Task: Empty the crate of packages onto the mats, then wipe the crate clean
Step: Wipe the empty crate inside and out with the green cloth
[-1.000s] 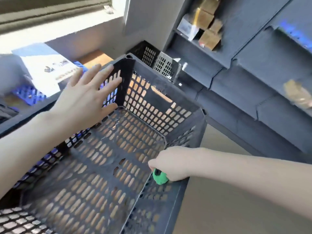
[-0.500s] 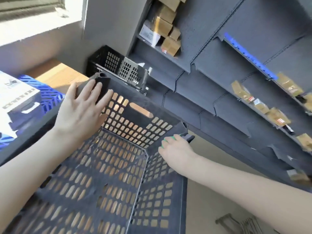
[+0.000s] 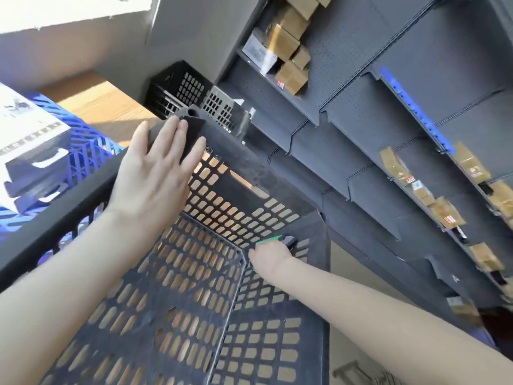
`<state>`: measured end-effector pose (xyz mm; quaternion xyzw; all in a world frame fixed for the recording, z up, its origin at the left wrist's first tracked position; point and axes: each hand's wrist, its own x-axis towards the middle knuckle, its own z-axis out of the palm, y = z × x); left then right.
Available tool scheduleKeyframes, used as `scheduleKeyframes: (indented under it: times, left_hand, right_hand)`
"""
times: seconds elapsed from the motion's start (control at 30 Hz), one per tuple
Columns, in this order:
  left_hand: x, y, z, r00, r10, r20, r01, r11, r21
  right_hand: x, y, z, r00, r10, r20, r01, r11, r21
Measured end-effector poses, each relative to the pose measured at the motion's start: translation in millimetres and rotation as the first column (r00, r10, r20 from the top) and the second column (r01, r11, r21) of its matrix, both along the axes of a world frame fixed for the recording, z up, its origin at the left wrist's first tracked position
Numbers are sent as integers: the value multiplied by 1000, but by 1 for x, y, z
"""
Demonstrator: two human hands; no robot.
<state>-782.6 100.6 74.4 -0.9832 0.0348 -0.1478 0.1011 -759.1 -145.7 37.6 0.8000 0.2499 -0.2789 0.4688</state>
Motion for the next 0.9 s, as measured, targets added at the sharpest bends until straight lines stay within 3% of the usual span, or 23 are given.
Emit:
scheduleKeyframes:
  times: [0.13,0.3,0.47,0.67,0.77,0.9]
  left_hand:
    - [3,0,-2,1000,5,-13,-4,997,72]
    - [3,-1,0,998,11,-58,-5,994,106]
    - [0,-2,1,997,37,-61,-28,989,149]
    - [-2,-2,3,997,46,-54,-38,989,145]
    - [-3,-2,4,998,46,-53,-38,989,141]
    - [-5,-2,6,999,35,-42,-29,992,126]
  right_hand:
    - [1,20,-31,991,-60,-124,47,993,-106]
    - [3,24,-46,992,-37,-122,20,990,-137]
    - [6,20,6,998,67,-10,-68,994,-90]
    - [3,-5,106,988,6,155,-11,999,32]
    - [-2,-2,109,988,-23,150,14,998,61]
    - [-2,1,67,998,32,46,-33,999,22]
